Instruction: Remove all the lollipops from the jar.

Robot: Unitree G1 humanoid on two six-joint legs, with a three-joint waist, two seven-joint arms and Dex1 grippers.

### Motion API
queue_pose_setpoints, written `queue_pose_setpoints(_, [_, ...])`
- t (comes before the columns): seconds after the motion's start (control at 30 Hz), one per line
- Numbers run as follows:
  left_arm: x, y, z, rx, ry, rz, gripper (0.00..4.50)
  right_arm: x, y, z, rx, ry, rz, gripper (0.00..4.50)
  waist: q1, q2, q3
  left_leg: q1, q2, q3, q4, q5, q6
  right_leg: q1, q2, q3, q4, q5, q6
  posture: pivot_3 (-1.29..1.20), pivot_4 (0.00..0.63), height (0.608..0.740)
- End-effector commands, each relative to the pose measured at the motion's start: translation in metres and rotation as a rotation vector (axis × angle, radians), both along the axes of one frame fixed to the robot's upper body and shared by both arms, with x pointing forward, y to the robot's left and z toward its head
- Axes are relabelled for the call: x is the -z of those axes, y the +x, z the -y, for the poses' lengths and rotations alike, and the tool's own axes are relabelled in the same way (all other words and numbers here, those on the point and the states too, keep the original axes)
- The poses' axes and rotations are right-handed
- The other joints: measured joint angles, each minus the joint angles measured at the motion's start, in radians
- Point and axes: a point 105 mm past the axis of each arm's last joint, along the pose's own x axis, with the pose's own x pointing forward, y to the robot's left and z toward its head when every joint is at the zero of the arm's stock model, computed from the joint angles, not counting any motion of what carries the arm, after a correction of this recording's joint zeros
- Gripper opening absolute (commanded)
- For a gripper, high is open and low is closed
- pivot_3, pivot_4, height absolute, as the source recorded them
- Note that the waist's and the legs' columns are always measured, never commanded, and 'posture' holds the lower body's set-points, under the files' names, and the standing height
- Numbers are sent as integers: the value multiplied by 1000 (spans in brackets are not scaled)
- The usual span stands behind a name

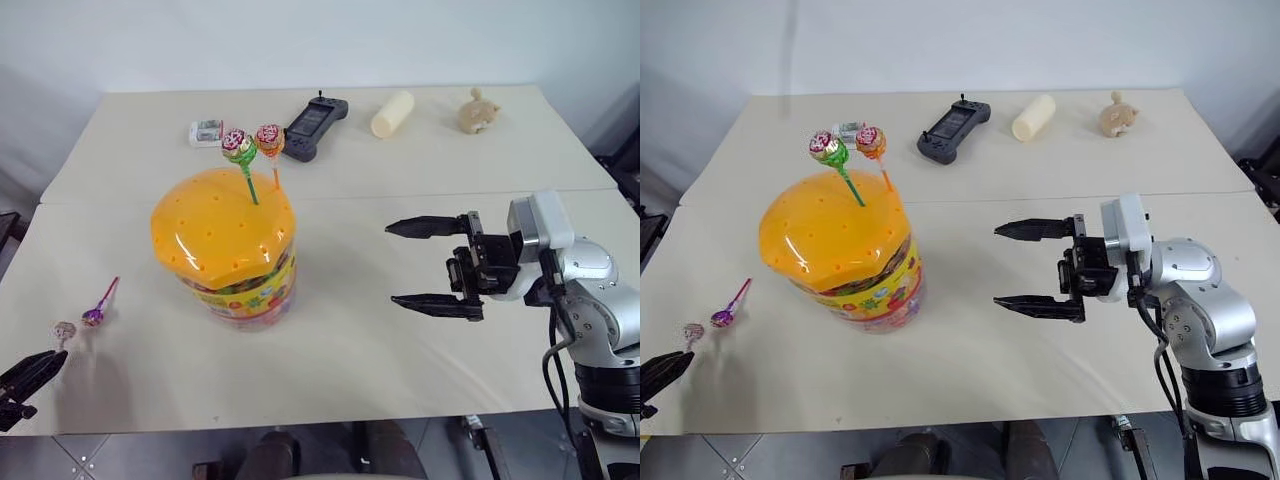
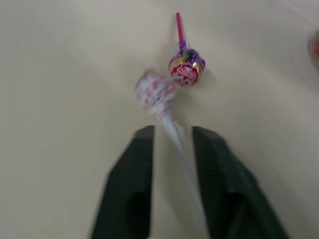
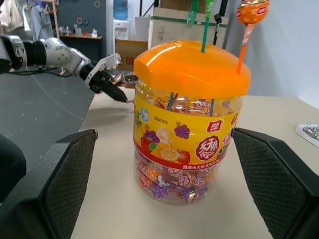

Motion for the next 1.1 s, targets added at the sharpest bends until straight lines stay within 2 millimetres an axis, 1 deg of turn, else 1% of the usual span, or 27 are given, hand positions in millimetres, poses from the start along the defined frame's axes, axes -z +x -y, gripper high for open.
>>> queue_pose_setpoints(0.03, [-45, -9, 3, 82, 62, 178, 2830, -19, -3, 1, -20, 64, 28, 4500, -5, 0, 0, 0, 0, 0, 0, 0, 0, 0, 0, 0, 0, 0, 0, 0, 150, 740])
queue_pose_setpoints(0.17, [-78, -16, 19, 181, 61, 323, 2830, -31, 0, -5, -35, 121, -1, 4500, -6, 0, 0, 0, 0, 0, 0, 0, 0, 0, 0, 1, -1, 0, 0, 0, 150, 740])
queue_pose_setpoints(0.27, [-111, -10, 49, 302, 54, 447, 2830, -33, 12, -17, 25, 82, -38, 4500, -6, 0, 0, 0, 0, 0, 0, 0, 0, 0, 0, 1, 0, 0, 0, 0, 150, 740])
queue_pose_setpoints(0.3, [-124, -6, 63, 359, 42, 500, 2830, -37, 17, -23, 36, 90, -48, 4500, -6, 0, 0, 0, 0, 0, 0, 0, 0, 0, 0, 1, 0, 0, 0, 0, 150, 740])
queue_pose_setpoints(0.37, [-137, -1, 79, 412, 24, 558, 2830, -43, 22, -29, 37, 111, -54, 4500, -5, 0, 0, 0, 0, -1, 0, 0, 0, 0, 0, 1, 0, 0, 0, 0, 150, 740])
queue_pose_setpoints(0.43, [-149, 5, 102, 509, -24, 612, 2830, -49, 33, -46, 55, 127, -86, 4500, -7, 1, 1, 0, 0, -1, 0, 0, 0, 0, 0, 1, 1, 0, -1, 0, 150, 740])
queue_pose_setpoints(0.5, [-154, 8, 116, 569, -60, 635, 2830, -51, 41, -58, 69, 121, -119, 4500, -11, 1, 1, 0, 0, 0, 0, 0, 0, -1, 0, 1, 3, 0, -1, 0, 150, 740])
queue_pose_setpoints(0.57, [-157, 12, 123, 594, -60, 658, 2830, -54, 50, -79, 79, 124, -138, 4500, -21, 1, 1, 0, 0, 0, 0, 0, -1, -2, 1, 1, 5, 0, -1, 0, 150, 740])
queue_pose_setpoints(0.7, [-158, 11, 136, 665, -105, 659, 2830, -64, 58, -105, 78, 142, -165, 4500, -38, 1, 1, 0, 0, 0, 0, 0, -1, -3, 1, -1, 7, -1, -2, 0, 150, 740])
queue_pose_setpoints(0.83, [-160, 9, 142, 695, -125, 665, 2830, -69, 60, -120, 68, 139, -177, 4500, -39, 2, 1, -1, 0, 0, 0, 0, -1, -4, 1, -3, 7, -1, -2, 0, 150, 740])
queue_pose_setpoints(0.93, [-160, 9, 143, 693, -124, 671, 2830, -69, 61, -127, 60, 133, -179, 4500, -38, 2, 1, -1, 0, 0, 0, 0, -1, -4, 1, -3, 7, -1, -2, 0, 150, 740])
queue_pose_setpoints(1.0, [-158, 9, 143, 691, -121, 672, 2858, -69, 61, -132, 53, 131, -182, 4109, -37, 2, 1, -1, 0, 1, 0, 0, -1, -4, 1, -3, 8, -1, -2, 0, 150, 740])
queue_pose_setpoints(1.07, [-158, 8, 143, 688, -120, 673, 2858, -68, 60, -136, 43, 127, -186, 3556, -37, 2, 1, 0, 0, 1, 1, 0, -1, -4, 1, -3, 9, -1, -2, 0, 150, 740])
queue_pose_setpoints(1.1, [-157, 8, 142, 684, -117, 674, 2858, -68, 59, -138, 35, 124, -187, 3194, -37, 2, 1, 0, 0, 1, 1, 0, -1, -4, 1, -3, 9, -1, -2, 0, 150, 740])
